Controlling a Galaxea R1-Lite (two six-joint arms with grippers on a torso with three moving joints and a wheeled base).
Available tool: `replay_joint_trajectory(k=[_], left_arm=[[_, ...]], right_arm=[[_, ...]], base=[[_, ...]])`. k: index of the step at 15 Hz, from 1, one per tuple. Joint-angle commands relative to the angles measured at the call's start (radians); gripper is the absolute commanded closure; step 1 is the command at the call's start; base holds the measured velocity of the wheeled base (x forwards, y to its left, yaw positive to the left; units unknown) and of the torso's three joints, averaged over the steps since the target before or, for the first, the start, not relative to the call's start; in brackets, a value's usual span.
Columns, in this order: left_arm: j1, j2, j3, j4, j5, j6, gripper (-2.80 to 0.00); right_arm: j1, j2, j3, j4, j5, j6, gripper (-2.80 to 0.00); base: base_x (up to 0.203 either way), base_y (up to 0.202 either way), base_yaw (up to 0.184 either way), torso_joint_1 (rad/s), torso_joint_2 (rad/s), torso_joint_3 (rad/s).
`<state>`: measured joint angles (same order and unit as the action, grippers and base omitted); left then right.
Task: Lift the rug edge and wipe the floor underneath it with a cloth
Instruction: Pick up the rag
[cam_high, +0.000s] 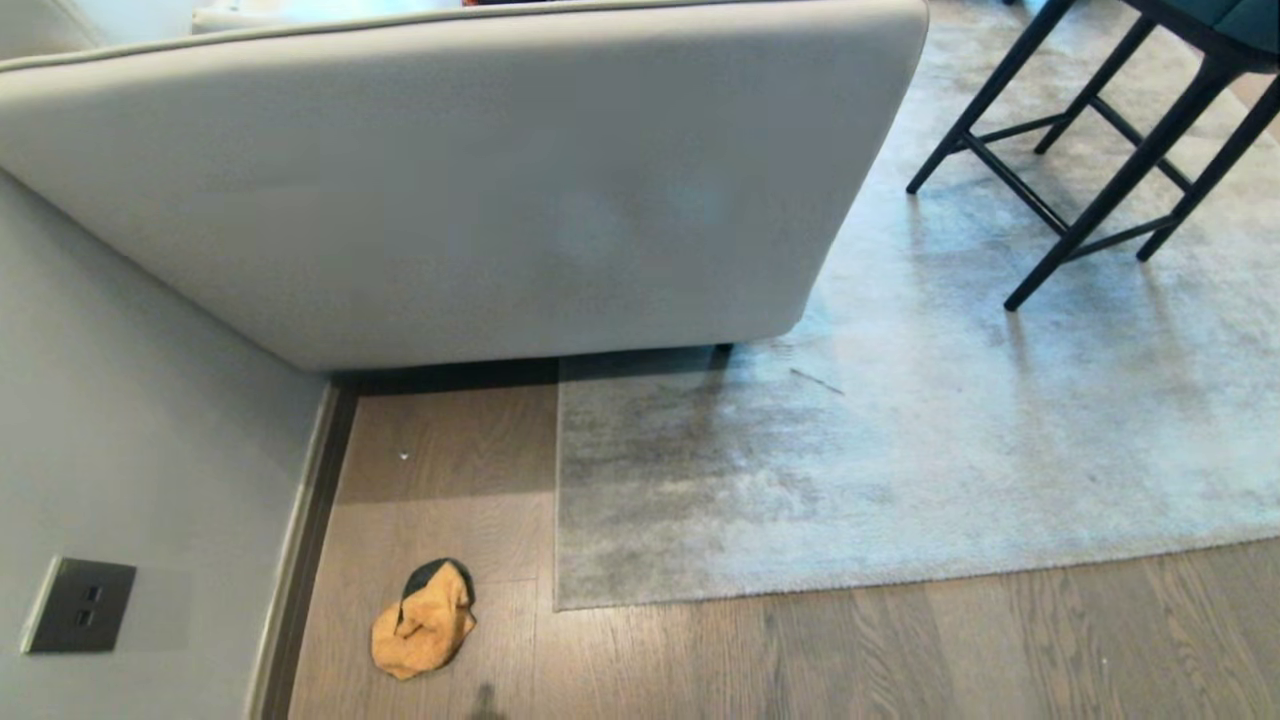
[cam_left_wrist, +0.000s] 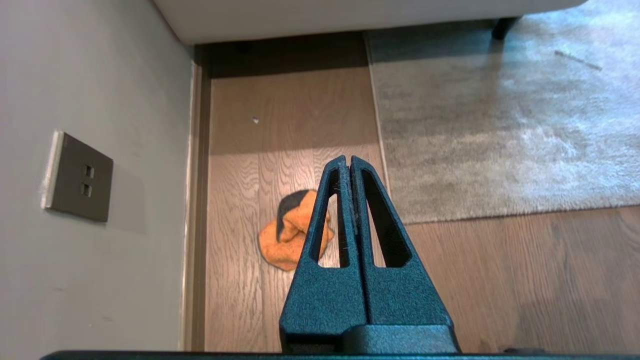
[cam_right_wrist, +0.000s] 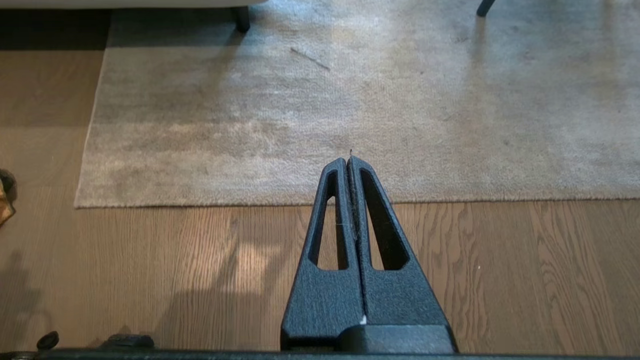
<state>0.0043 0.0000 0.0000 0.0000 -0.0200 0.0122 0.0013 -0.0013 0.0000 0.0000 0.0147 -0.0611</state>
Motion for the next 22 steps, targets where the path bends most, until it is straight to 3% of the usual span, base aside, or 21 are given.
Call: replay_joint_trajectory(k=[1, 22], left_arm=[[0.0, 0.0, 0.0, 0.0, 0.0, -0.003, 0.0], [0.0, 0.0, 0.0, 0.0, 0.0, -0.006, 0.0]], right_arm=[[0.0, 0.001, 0.0, 0.0, 0.001, 0.0, 0.0], [0.0, 0.001, 0.0, 0.0, 0.001, 0.0, 0.0]], base=[[0.0, 0.0, 0.0, 0.002, 0.01, -0.207], [0.0, 0.0, 0.0, 0.002, 0.0, -0.197]])
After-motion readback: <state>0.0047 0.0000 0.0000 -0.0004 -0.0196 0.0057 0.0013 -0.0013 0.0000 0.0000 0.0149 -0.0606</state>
